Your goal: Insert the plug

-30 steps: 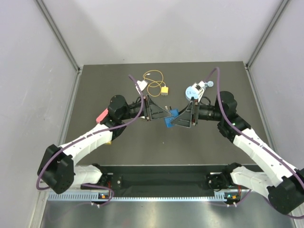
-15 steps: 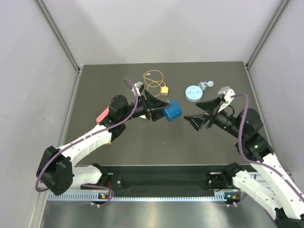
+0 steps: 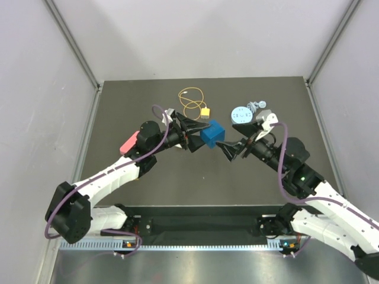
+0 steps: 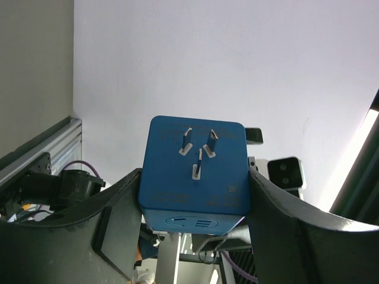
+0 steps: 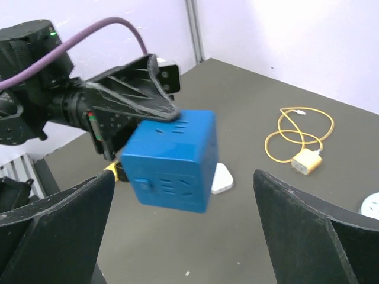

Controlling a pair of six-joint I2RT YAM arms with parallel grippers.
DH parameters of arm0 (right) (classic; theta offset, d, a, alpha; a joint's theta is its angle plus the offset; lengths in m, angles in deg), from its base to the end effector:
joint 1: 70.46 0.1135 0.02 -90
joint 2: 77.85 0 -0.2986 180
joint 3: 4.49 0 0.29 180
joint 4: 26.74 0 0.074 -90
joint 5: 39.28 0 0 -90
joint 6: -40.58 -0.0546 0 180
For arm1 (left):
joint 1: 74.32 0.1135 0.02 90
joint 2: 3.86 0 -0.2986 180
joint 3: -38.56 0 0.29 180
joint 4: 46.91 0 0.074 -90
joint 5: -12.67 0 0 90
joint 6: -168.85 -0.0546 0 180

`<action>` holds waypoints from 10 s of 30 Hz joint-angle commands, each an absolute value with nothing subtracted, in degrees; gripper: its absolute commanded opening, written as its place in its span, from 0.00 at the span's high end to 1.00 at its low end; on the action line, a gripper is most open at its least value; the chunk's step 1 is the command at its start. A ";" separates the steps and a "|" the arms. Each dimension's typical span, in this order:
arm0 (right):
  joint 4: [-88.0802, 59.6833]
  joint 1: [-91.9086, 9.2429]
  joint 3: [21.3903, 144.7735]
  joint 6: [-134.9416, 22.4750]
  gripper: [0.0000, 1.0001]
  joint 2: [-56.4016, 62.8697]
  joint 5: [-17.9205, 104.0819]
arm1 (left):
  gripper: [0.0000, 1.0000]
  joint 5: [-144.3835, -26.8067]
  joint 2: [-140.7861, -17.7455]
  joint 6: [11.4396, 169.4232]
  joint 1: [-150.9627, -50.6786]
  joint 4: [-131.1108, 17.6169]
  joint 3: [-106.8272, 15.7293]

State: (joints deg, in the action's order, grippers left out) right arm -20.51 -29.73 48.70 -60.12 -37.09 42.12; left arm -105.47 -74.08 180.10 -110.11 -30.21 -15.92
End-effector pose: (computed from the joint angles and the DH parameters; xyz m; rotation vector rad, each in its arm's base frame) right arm 0.1495 0.1395 0.3847 -0.5150 1.4301 0.8351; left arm 0.2447 -0.2081 0.3179 -0.6581 1.9745 -2.0935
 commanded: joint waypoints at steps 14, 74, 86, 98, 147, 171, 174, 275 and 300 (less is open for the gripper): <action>-33.16 -10.69 52.89 -53.37 0.08 -26.35 72.43 | 1.00 -104.14 -68.90 183.09 -110.36 -31.16 -16.53; 40.30 -55.78 122.74 -52.76 1.00 38.40 54.41 | 0.04 -88.76 -75.84 104.26 -104.12 -81.96 -33.58; 43.74 -61.31 135.68 -51.80 1.00 51.09 48.09 | 0.03 -89.46 -75.49 103.11 -104.12 -82.32 -32.88; 44.36 -67.03 135.77 -49.86 1.00 54.08 37.02 | 0.03 -90.52 -76.55 102.76 -104.12 -82.93 -33.24; 46.37 -62.90 137.61 -49.86 1.00 58.56 45.09 | 0.02 -91.48 -75.93 102.76 -104.03 -82.76 -33.41; 51.03 -60.18 136.47 -51.35 1.00 55.49 48.44 | 0.02 -92.54 -74.70 103.02 -104.12 -82.76 -33.15; 51.04 -60.09 136.91 -51.44 1.00 55.13 48.96 | 0.02 -92.71 -74.61 103.11 -104.03 -82.76 -33.14; 48.84 -63.52 143.59 -46.43 1.00 62.52 41.76 | 0.02 -92.01 -76.55 102.67 -104.03 -82.85 -33.23; 43.21 -60.88 133.92 -47.84 1.00 56.89 50.37 | 0.02 -91.92 -76.72 102.67 -104.03 -82.93 -33.23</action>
